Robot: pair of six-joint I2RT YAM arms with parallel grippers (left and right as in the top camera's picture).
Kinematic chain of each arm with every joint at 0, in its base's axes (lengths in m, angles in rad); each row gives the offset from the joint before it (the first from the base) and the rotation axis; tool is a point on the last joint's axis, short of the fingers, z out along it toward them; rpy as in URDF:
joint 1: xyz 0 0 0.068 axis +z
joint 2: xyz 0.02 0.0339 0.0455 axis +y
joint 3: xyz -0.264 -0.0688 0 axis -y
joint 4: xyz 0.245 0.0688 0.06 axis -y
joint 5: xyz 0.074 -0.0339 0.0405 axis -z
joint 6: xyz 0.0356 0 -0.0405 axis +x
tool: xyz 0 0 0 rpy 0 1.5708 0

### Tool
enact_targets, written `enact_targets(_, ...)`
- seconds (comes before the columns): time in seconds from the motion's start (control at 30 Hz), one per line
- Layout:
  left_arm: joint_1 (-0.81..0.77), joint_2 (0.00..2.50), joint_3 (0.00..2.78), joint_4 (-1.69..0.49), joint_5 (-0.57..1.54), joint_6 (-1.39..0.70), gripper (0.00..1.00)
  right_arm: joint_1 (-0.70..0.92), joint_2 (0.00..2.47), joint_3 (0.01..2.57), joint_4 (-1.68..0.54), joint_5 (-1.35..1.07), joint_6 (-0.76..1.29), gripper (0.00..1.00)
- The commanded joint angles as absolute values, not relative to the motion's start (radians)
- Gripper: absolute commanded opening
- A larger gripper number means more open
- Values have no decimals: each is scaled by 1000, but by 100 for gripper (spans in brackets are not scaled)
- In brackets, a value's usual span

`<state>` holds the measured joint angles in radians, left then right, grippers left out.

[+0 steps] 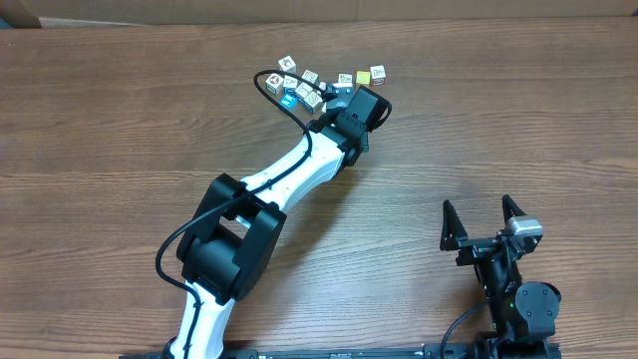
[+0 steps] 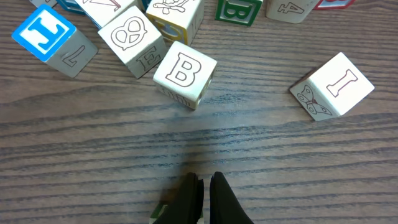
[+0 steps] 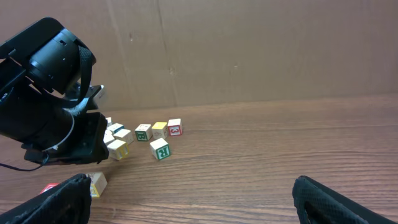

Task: Form a horizontal line

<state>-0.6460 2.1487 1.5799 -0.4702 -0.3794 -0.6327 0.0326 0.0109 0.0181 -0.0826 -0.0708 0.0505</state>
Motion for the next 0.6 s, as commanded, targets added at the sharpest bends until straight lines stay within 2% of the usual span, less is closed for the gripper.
enact_targets(0.0, -632, 2140, 1584, -466, -376, -632, 4, 27, 3, 8, -79, -62, 44, 100)
enact_targets(0.57, -628, 2185, 1584, -459, -372, -631, 4, 27, 3, 8, -79, -62, 44, 100)
